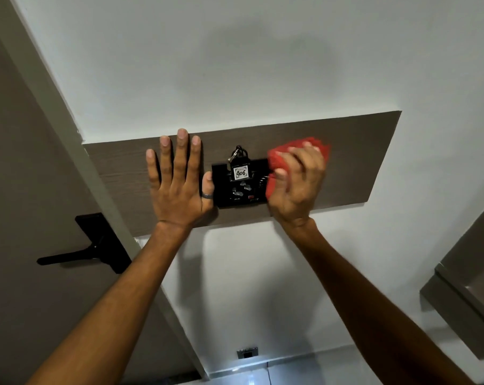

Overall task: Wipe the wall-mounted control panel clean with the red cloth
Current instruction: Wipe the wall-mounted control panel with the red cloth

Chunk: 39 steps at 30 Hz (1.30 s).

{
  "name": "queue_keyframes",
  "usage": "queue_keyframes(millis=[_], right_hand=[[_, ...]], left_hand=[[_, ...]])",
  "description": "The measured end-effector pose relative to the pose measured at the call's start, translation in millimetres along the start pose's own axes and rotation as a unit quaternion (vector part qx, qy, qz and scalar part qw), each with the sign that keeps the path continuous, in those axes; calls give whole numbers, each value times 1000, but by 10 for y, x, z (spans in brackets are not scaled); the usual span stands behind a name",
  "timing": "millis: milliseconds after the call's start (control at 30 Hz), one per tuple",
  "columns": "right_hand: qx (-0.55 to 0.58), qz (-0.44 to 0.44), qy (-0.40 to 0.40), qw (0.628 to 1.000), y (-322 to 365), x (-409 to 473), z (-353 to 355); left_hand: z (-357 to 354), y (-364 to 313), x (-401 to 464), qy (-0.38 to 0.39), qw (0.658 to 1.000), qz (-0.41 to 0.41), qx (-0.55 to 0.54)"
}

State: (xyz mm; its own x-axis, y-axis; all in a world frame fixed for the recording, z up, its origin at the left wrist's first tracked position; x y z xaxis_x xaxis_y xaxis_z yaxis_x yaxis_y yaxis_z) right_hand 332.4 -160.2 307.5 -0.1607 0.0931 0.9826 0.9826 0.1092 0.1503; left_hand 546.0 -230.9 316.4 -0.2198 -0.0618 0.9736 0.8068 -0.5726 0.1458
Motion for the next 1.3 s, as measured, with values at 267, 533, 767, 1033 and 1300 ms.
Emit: queue_keyframes(millis=[267, 533, 767, 1033, 1300], right_hand=[[-44, 109, 41, 992, 51, -624, -47], [-11, 81, 28, 996, 169, -124, -77], [-41, 110, 38, 992, 114, -228, -119], [36, 53, 52, 997, -78, -390, 149], [-39, 223, 4, 974, 603, -485, -140]], left_hand=[[12, -1, 8, -3, 1000, 3, -2], [6, -14, 1, -6, 1000, -12, 11], [-12, -5, -16, -5, 1000, -2, 2], [24, -25, 8, -7, 1000, -11, 5], [38, -22, 20, 5, 1000, -1, -31]])
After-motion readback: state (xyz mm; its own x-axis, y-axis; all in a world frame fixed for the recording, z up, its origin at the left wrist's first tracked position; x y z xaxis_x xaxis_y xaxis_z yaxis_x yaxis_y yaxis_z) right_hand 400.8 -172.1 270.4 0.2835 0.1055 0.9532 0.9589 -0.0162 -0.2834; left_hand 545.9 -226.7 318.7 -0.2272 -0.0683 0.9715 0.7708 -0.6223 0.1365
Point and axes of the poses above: each hand's wrist, its own x-axis towards the middle knuckle, its own z-axis out of the back of the hand, y = z × x, the point moved 6 cm from there along x, towards the middle knuckle, and after that the axes turned 11 degrees about -x, right-handed, at the moved point
